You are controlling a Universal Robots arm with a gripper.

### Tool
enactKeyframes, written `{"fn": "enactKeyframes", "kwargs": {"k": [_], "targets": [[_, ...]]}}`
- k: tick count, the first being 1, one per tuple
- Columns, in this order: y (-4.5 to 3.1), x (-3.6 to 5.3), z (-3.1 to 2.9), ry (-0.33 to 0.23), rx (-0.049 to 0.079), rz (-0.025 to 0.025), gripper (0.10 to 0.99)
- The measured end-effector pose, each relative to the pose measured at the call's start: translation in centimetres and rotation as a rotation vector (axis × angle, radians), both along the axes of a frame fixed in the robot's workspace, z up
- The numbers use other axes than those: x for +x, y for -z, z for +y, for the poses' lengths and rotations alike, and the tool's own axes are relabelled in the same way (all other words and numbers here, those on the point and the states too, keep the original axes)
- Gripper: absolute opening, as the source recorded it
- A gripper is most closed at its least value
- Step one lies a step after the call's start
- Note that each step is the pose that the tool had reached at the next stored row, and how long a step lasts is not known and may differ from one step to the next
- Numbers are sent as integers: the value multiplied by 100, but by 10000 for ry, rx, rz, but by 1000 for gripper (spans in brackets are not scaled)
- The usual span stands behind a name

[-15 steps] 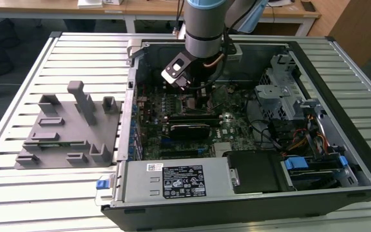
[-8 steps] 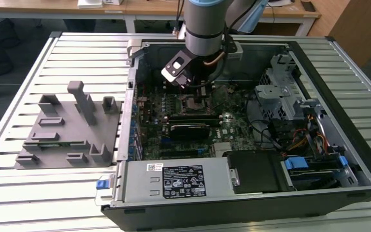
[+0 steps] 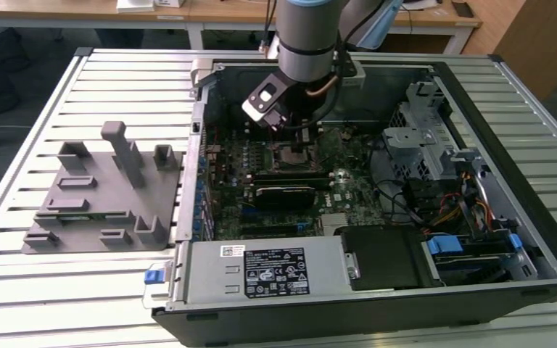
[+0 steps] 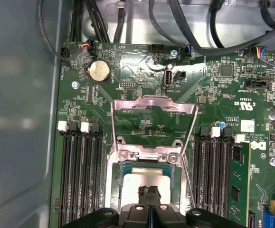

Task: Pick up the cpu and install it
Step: 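Place the cpu into insertion slot, then close the cpu cover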

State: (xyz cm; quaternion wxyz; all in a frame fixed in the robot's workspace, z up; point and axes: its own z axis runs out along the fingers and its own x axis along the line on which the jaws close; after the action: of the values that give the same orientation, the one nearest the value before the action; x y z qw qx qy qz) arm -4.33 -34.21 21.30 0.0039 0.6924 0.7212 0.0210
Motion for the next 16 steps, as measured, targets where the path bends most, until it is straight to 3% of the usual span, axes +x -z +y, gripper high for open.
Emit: {"fn": "enactKeyframes", "kwargs": {"k": [16], "targets": [[-98, 0, 0, 0, 0, 1, 106]]}}
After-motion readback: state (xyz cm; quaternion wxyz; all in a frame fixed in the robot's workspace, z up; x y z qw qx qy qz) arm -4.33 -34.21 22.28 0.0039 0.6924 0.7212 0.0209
